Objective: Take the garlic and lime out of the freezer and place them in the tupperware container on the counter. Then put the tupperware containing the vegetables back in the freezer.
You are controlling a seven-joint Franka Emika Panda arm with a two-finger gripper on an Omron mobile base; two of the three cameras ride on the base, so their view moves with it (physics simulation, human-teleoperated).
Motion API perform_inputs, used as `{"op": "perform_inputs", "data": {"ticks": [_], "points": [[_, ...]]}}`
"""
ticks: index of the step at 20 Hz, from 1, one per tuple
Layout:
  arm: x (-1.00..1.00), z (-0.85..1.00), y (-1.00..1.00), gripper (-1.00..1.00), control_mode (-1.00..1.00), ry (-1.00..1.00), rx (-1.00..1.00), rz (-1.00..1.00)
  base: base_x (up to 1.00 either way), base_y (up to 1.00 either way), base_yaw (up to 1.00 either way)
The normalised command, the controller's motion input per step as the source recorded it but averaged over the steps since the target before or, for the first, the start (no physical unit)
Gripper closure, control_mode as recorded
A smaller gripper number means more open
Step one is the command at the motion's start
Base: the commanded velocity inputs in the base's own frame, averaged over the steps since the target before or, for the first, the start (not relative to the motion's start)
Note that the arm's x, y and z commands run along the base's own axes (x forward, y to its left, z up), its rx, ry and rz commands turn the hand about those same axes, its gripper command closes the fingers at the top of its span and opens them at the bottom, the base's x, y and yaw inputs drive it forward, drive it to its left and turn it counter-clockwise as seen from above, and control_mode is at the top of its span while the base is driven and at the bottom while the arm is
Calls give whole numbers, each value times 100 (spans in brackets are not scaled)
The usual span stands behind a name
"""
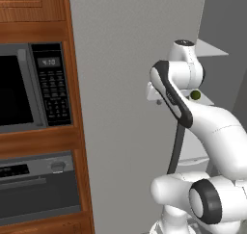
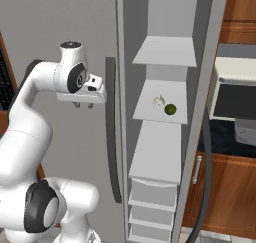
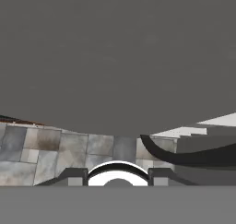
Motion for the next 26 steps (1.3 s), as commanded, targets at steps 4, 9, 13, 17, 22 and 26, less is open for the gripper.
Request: {"op": "perform_inputs", "data": {"ticks": [4,9,13,17,22,26], "points": [[0,-3,0,-100,-100,2,0,0,0,0,0],[-64,78,-6,-100,-100,-24,0,0,0,0,0],[-97,100,-13,-100,-100,-43,0,0,0,0,0],[-79,69,-13,-100,-100,-8,0,0,0,0,0],[-15,-1,-5,-100,100,2,0,-1,1,-1,-2],[0,0,0,-100,100,0,0,0,4,0,-4]]}}
